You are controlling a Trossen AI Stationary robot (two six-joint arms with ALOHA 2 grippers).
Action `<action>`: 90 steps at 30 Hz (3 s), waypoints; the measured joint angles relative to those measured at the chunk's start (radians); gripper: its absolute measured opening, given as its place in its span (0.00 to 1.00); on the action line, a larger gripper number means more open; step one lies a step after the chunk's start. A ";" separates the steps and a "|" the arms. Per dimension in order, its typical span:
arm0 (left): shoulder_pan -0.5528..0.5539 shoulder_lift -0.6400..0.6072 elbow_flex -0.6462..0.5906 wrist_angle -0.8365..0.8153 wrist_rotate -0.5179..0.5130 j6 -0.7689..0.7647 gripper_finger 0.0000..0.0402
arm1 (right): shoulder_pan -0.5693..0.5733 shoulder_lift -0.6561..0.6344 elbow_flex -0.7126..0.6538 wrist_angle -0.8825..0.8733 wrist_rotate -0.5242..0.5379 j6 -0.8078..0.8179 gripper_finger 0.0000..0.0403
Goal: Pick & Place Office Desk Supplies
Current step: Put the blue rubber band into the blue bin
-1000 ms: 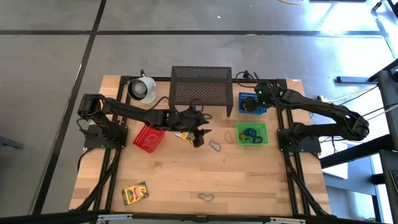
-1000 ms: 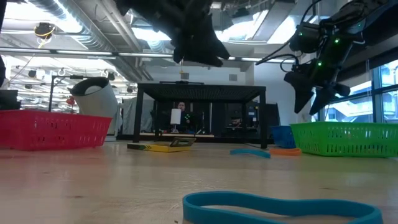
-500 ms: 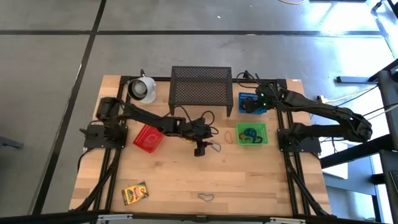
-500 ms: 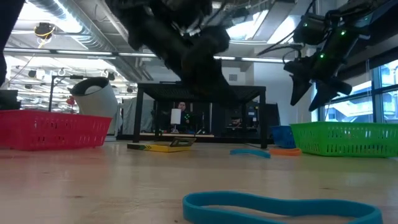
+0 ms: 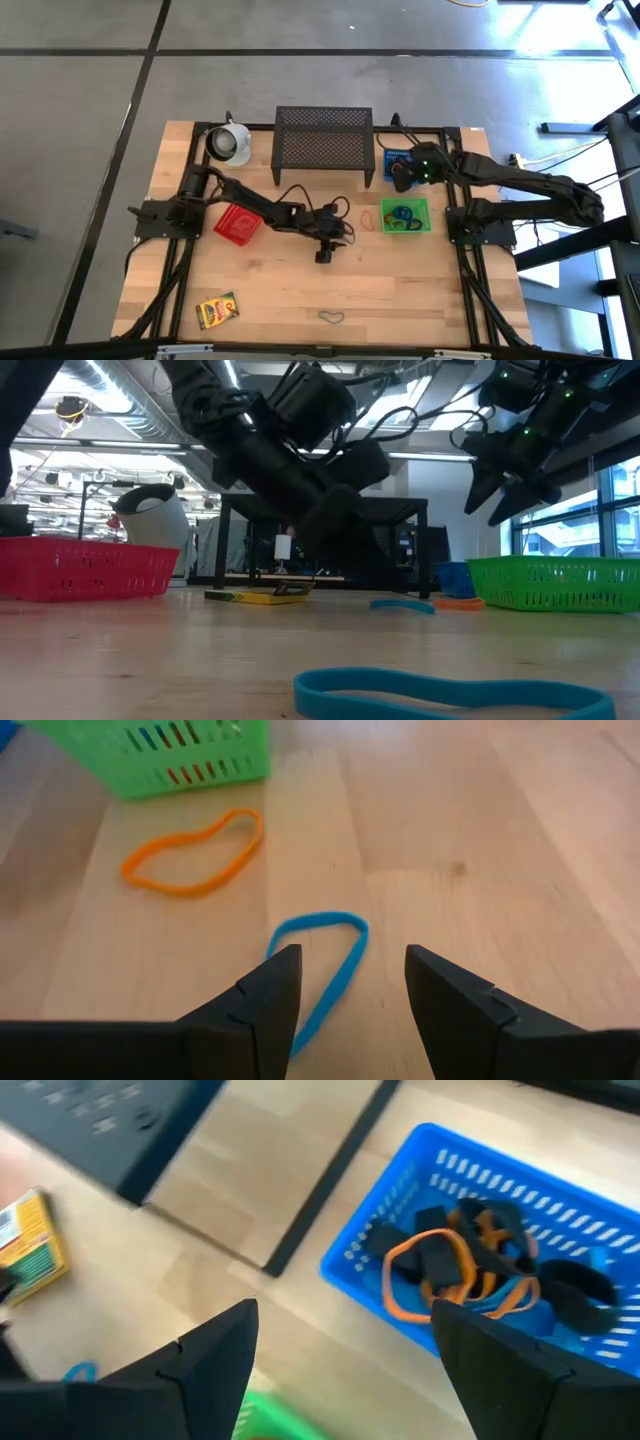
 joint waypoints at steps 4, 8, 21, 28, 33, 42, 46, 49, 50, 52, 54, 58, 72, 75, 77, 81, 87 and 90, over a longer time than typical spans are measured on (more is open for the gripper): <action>0.000 0.027 0.000 0.013 -0.001 -0.001 0.43 | 0.034 -0.014 0.000 0.002 -0.009 0.005 0.74; 0.006 0.055 0.002 0.013 0.007 -0.038 0.42 | 0.070 -0.025 0.000 0.003 -0.010 0.024 0.74; 0.006 0.065 0.008 -0.095 0.001 -0.038 0.05 | 0.202 -0.033 0.000 0.149 -0.002 0.052 0.74; 0.006 0.035 -0.004 -0.034 -0.005 -0.046 0.01 | 0.267 -0.033 0.000 0.232 0.014 0.018 0.71; 0.022 -0.039 -0.007 -0.023 -0.044 -0.047 0.00 | 0.324 -0.033 0.000 0.307 -0.070 -0.089 0.69; 0.063 -0.195 -0.002 0.039 0.045 -0.159 0.01 | 0.376 -0.033 0.000 0.410 -0.289 -0.425 0.65; 0.077 -0.236 -0.002 0.071 0.077 -0.233 0.01 | 0.396 -0.032 0.000 0.453 -0.289 -0.628 0.65; 0.085 -0.254 -0.002 0.152 0.081 -0.284 0.01 | 0.407 -0.031 0.000 0.500 -0.288 -0.713 0.65; 0.087 -0.256 -0.002 0.189 0.082 -0.299 0.01 | 0.410 -0.028 0.000 0.521 -0.282 -0.731 0.65; 0.094 -0.256 -0.002 0.255 0.086 -0.322 0.01 | 0.413 -0.019 0.000 0.562 -0.265 -0.741 0.65; 0.099 -0.256 -0.002 0.323 0.104 -0.327 0.01 | 0.413 -0.003 0.001 0.616 -0.254 -0.742 0.65; 0.099 -0.257 -0.002 0.405 0.109 -0.337 0.01 | 0.413 0.027 0.001 0.672 -0.245 -0.742 0.65; 0.107 -0.257 -0.002 0.440 0.099 -0.354 0.01 | 0.413 0.041 0.001 0.677 -0.245 -0.667 0.58; 0.119 -0.257 -0.002 0.440 0.098 -0.354 0.01 | 0.413 0.041 0.001 0.677 -0.247 -0.654 0.52; 0.127 -0.257 -0.002 0.440 0.098 -0.355 0.01 | 0.413 0.041 0.001 0.677 -0.247 -0.653 0.48; 0.142 -0.259 -0.001 0.440 0.111 -0.355 0.01 | 0.413 0.041 0.001 0.677 -0.243 -0.651 0.38; 0.169 -0.260 0.000 0.441 0.142 -0.353 0.01 | 0.413 0.041 0.001 0.677 -0.223 -0.593 0.21; 0.180 -0.260 0.000 0.441 0.176 -0.353 0.01 | 0.413 0.041 0.000 0.677 -0.192 -0.550 0.12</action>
